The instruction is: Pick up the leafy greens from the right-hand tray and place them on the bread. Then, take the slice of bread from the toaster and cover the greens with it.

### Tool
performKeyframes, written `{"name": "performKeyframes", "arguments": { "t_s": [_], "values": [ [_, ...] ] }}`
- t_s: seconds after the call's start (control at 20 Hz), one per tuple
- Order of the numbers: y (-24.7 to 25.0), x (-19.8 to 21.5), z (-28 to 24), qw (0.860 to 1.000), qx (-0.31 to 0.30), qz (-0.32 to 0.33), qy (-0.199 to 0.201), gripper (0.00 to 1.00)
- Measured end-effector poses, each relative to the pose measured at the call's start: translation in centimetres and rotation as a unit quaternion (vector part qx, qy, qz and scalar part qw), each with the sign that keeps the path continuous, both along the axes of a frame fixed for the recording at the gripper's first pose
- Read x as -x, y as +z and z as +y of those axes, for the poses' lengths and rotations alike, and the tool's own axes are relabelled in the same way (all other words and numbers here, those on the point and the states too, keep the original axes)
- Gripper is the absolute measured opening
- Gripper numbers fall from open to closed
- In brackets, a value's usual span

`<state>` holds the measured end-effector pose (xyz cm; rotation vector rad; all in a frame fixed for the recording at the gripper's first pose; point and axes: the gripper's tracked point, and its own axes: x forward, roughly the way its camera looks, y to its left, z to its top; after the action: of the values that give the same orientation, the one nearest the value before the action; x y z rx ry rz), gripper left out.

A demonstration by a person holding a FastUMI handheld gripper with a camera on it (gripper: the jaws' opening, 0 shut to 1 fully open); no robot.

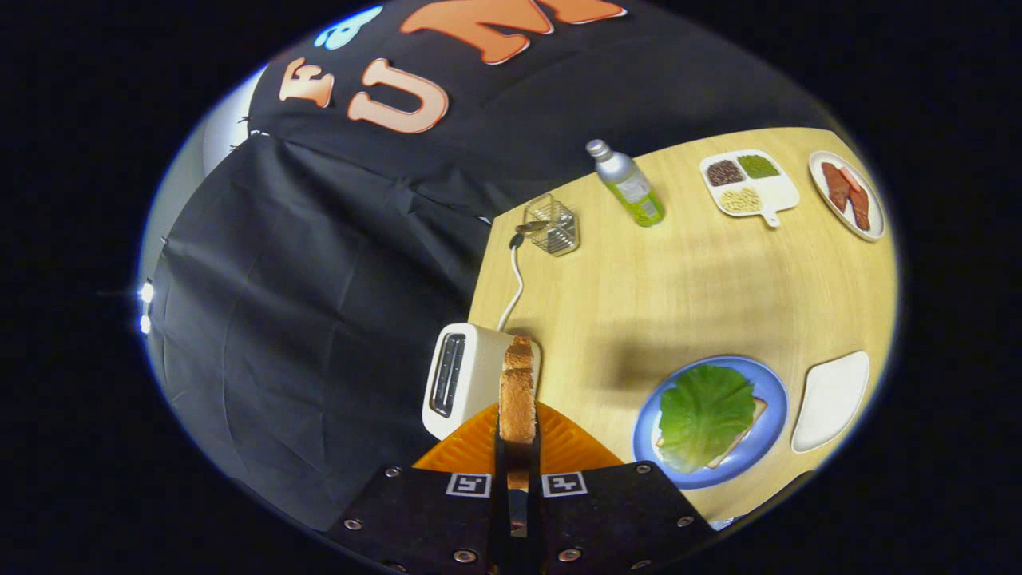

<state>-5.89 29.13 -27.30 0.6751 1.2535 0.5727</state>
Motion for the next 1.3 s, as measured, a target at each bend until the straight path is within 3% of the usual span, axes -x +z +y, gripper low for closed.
{"name": "performKeyframes", "arguments": {
  "t_s": [0.6, 1.1, 1.3],
  "values": [
    [-9.8, 3.8, -6.8, 0.996, 0.033, 0.068, -0.054, 0.09],
    [-15.0, 5.6, -8.1, 0.988, 0.01, 0.113, -0.109, 0.09],
    [-17.1, 6.0, -9.6, 0.985, 0.04, 0.114, -0.121, 0.09]
  ]
}}
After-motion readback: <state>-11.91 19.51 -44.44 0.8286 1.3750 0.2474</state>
